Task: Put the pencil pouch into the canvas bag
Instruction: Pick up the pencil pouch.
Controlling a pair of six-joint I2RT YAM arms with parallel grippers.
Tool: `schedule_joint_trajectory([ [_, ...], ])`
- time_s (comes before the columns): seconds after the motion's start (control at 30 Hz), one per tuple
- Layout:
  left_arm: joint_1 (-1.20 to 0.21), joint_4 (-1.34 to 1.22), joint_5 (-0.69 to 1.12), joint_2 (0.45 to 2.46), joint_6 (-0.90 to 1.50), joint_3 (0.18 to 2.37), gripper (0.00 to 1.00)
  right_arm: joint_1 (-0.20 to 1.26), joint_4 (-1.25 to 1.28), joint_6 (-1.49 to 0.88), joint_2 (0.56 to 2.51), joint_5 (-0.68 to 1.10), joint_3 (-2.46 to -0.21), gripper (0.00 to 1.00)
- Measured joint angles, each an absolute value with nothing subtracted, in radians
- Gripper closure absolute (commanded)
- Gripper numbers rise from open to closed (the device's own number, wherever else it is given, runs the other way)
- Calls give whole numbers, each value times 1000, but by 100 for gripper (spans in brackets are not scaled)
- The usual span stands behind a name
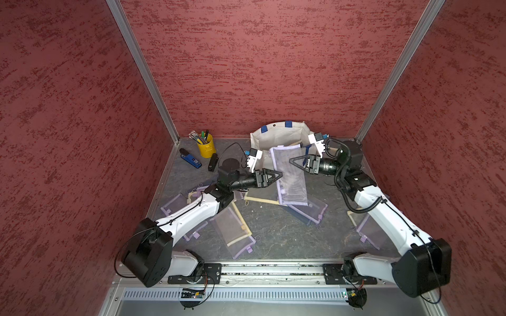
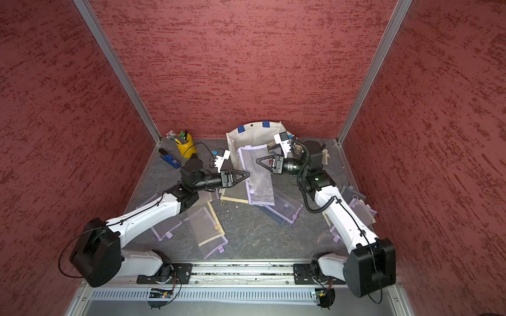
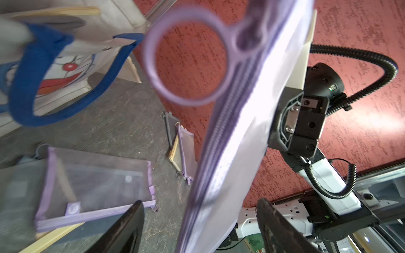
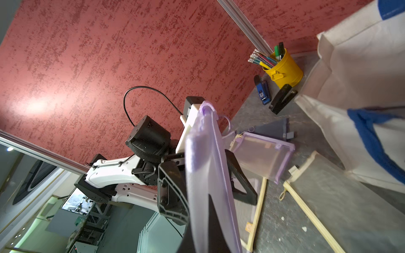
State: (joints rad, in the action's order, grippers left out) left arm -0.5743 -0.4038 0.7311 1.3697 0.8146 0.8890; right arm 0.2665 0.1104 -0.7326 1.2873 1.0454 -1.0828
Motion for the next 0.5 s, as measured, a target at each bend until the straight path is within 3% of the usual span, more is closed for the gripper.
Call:
schedule_joint_trajectory([
  [0.03,-577,-421,734,1381,815,903,27,266,129,-746,1299,1049,-1092,100],
  [0.07,-579,-441,737,1393,818,915,39,266,147,-759,1308,1052,-1100,100],
  [0.13,-579,-471,744,1413,826,929,71,266,170,-776,1319,1055,-1103,100],
  [0.2,-575,-484,751,1433,825,950,90,266,174,-782,1322,1056,-1103,100],
  [0.23,-571,-487,754,1438,827,959,99,266,170,-781,1322,1056,-1104,92],
  [0.3,-561,-484,758,1439,814,976,100,266,135,-770,1322,1053,-1119,61],
  [0.37,-542,-447,762,1433,794,1002,100,266,69,-733,1322,1042,-1151,38],
  [0.5,-483,-181,734,1429,636,1164,100,266,-163,-600,1324,972,-1282,21],
])
